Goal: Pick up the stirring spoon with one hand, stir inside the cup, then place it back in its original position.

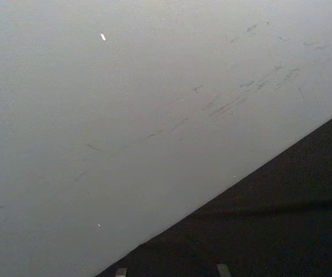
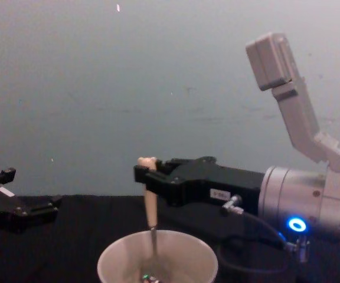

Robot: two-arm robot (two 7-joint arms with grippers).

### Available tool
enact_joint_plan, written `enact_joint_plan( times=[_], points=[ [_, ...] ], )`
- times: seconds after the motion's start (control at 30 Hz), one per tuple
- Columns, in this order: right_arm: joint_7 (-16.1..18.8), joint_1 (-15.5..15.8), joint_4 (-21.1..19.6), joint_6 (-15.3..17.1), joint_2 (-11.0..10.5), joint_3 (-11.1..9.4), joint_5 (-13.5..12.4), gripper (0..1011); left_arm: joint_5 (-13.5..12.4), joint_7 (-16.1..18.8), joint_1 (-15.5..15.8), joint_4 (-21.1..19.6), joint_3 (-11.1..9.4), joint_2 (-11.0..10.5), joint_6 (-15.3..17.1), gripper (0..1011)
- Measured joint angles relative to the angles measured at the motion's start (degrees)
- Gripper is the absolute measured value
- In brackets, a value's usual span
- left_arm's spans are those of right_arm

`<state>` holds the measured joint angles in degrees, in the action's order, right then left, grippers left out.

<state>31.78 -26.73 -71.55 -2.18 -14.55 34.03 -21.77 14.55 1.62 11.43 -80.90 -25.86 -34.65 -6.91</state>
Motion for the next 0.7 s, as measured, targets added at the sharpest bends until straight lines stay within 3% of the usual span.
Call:
enact_joint_plan(
  times=[0.27,0.47,0.7],
  points=[
    [-0.9,0.2,0.4,0.0,-0.9,-2.2,0.2,227,0.0,0.0,0.0,0.0,0.0,0.0,0.0,1001],
    [-0.3,3.3,-3.8,1.4,-3.4,-3.6,-1.3,227,0.0,0.0,0.0,0.0,0.0,0.0,0.0,1001],
    [1.1,6.5,-8.5,2.4,-5.5,-3.6,-3.0,227,0.0,0.0,0.0,0.0,0.0,0.0,0.0,1001]
  ],
)
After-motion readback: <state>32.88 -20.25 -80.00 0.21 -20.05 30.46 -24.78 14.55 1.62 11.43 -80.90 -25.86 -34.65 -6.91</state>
